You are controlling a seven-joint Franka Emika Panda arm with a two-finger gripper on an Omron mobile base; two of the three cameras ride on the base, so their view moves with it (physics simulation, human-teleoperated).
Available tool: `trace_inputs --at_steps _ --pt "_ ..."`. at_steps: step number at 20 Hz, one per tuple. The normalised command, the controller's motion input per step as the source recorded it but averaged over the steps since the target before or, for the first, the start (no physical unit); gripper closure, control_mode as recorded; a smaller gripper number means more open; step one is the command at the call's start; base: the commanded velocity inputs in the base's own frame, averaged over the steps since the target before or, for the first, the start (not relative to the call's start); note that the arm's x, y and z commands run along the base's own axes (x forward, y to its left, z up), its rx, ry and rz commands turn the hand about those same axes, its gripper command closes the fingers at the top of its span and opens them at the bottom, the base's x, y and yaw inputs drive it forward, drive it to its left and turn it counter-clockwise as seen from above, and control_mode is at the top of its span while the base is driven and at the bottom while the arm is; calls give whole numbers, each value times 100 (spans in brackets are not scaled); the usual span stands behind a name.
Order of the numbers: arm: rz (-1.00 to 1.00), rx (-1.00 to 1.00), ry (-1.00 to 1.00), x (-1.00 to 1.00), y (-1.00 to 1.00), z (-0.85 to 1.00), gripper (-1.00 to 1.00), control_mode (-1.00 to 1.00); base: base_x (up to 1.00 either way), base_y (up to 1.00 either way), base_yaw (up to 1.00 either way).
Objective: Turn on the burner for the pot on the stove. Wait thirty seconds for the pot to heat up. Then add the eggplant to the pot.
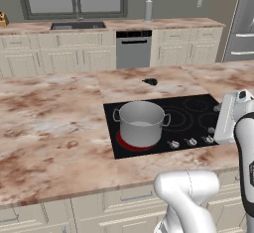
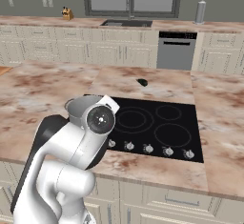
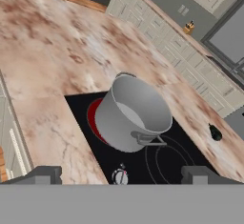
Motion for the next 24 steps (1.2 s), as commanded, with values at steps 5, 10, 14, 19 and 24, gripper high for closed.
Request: trace_inputs --at_steps 5,10,14,19,24 --pt "0 0 0 0 0 0 -100 -100 0 0 0" --pt "0 0 0 0 0 0 -100 -100 0 0 0" --pt "0 0 0 0 0 0 -100 -100 0 0 0" --pt "0 0 0 0 0 0 -100 -100 0 0 0" --pt "0 0 0 0 0 0 -100 -100 0 0 0"
